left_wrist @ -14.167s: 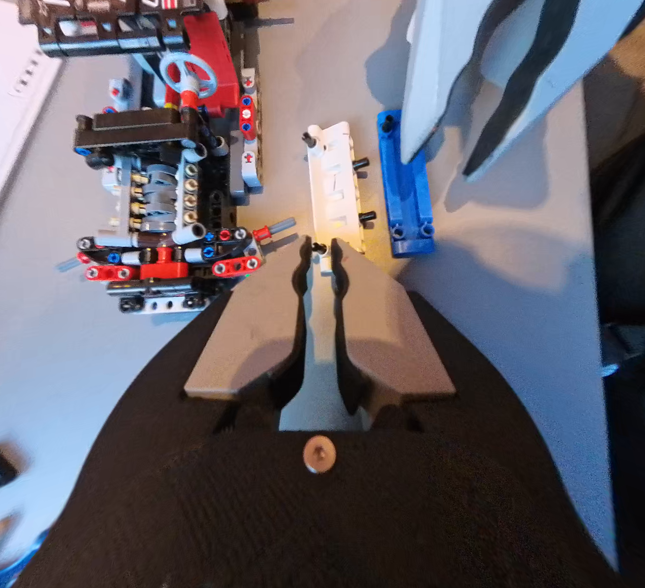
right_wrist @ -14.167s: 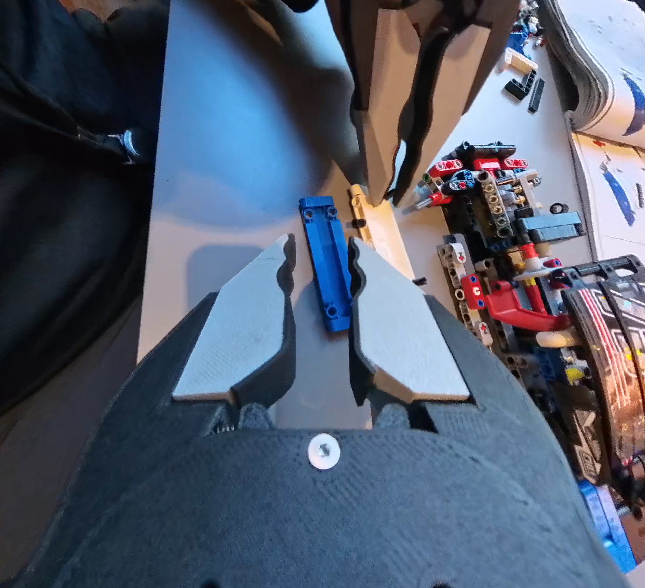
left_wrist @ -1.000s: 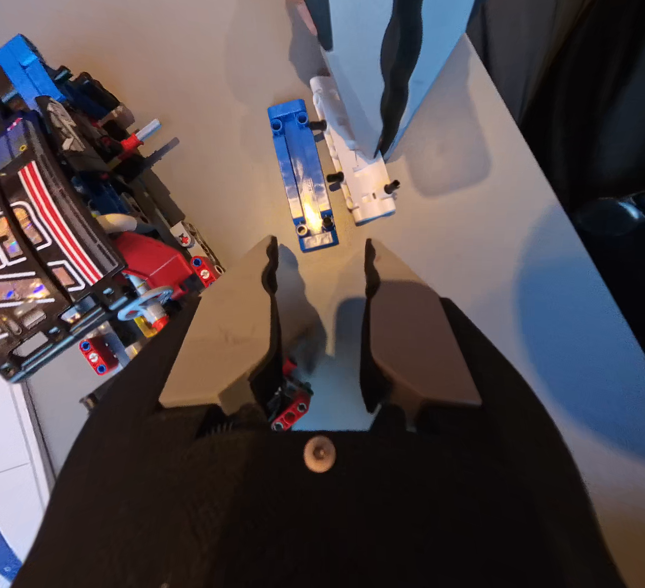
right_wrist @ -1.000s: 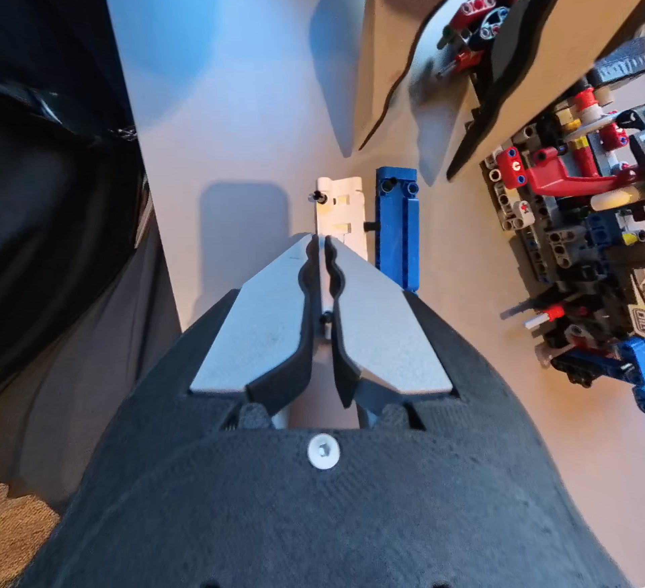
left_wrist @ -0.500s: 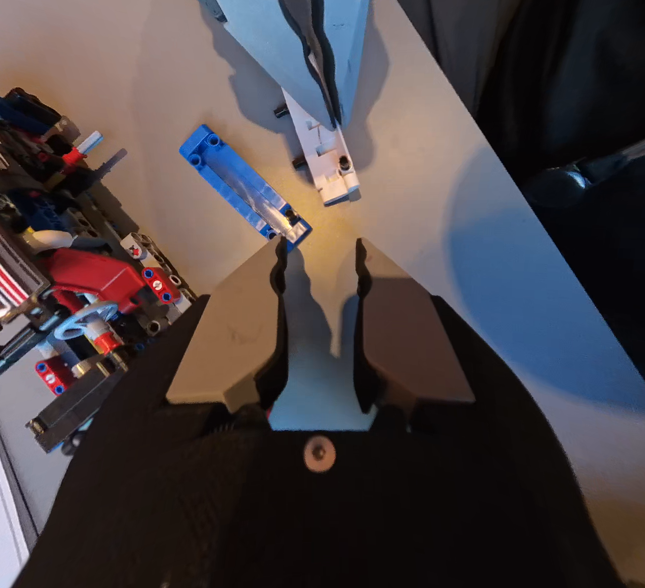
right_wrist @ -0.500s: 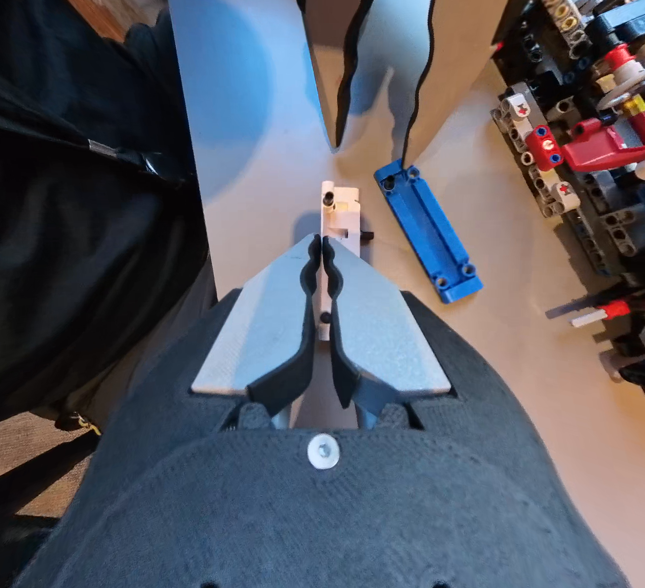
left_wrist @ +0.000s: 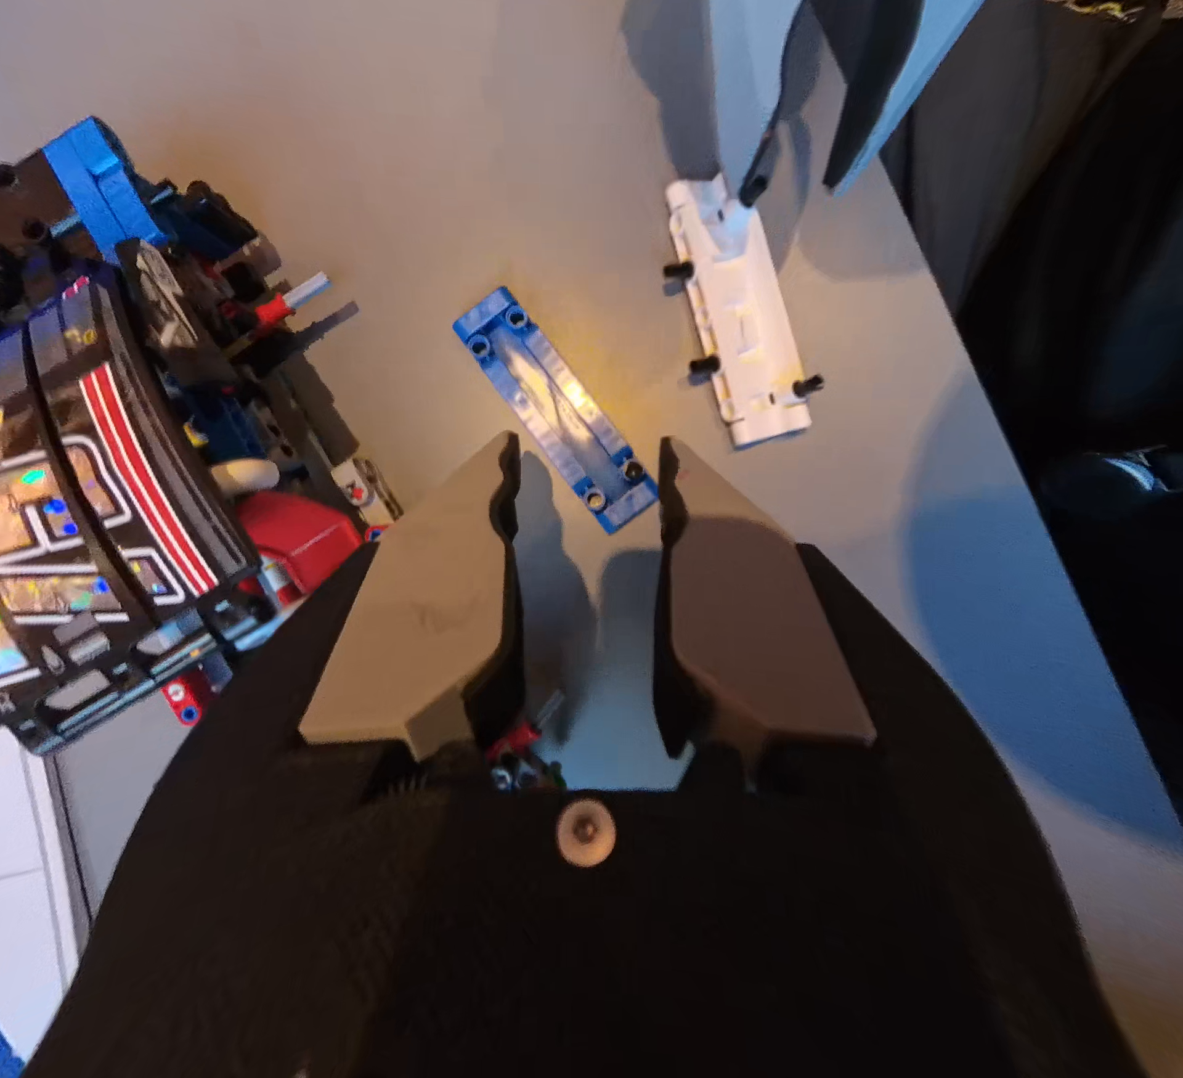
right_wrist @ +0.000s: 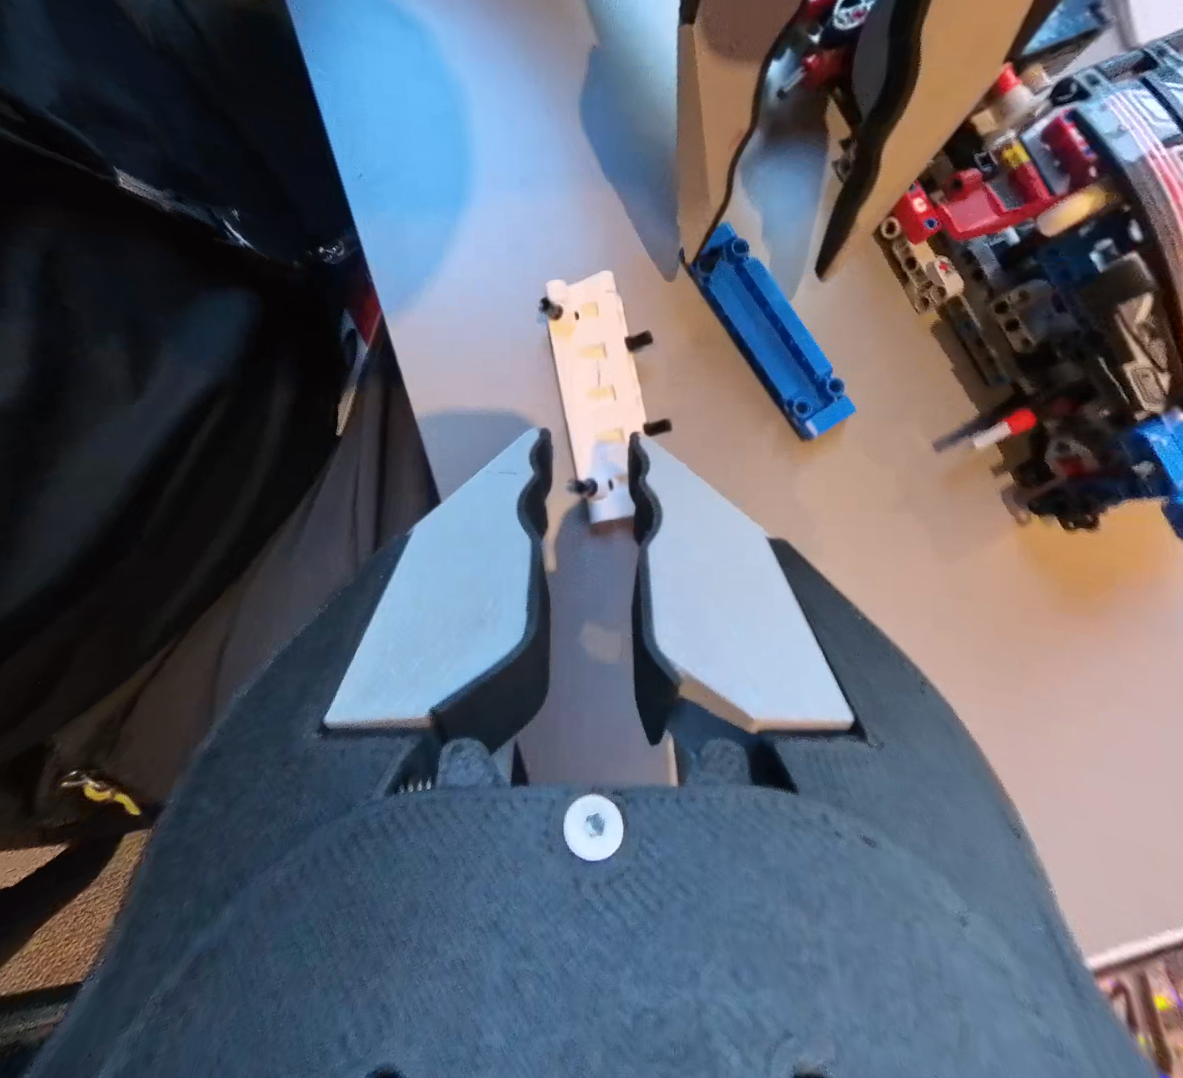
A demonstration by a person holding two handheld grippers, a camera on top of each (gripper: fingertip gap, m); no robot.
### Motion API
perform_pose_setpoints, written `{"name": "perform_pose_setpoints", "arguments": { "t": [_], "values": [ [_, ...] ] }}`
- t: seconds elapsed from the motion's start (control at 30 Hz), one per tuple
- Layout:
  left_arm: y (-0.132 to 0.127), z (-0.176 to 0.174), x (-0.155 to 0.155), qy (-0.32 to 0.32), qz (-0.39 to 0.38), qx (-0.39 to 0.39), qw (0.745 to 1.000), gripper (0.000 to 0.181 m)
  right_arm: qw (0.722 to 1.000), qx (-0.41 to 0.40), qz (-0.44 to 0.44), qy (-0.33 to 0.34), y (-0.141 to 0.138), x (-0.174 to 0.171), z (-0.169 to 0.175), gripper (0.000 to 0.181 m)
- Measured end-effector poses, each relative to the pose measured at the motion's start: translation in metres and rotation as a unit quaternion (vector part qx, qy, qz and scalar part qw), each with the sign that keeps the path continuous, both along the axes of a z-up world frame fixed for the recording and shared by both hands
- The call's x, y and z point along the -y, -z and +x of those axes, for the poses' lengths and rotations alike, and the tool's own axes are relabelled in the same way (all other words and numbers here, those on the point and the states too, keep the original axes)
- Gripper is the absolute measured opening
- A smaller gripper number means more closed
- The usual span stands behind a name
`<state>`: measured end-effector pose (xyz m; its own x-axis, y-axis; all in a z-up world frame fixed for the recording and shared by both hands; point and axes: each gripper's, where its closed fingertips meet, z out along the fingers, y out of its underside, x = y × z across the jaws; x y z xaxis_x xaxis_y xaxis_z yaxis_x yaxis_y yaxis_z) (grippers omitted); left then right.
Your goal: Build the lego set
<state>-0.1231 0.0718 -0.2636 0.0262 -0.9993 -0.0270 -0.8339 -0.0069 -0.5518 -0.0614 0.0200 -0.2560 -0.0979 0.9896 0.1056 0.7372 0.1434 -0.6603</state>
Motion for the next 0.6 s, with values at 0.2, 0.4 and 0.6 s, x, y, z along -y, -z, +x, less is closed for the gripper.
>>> {"name": "perform_pose_setpoints", "arguments": {
  "t": [0.2,0.4,0.6],
  "values": [
    [-0.001,0.014,-0.014,-0.032,-0.03,-0.038,0.998,0.038,0.996,-0.007,0.089,0.012,0.005,-0.003,0.005,0.022],
    [0.018,0.018,-0.017,-0.051,-0.033,-0.084,0.995,0.035,0.993,0.015,0.112,-0.025,0.022,-0.01,0.0,0.021],
    [0.02,0.015,-0.014,-0.055,-0.025,-0.096,0.994,0.03,0.992,-0.004,0.114,-0.055,0.021,-0.016,-0.004,0.009]
  ]
}}
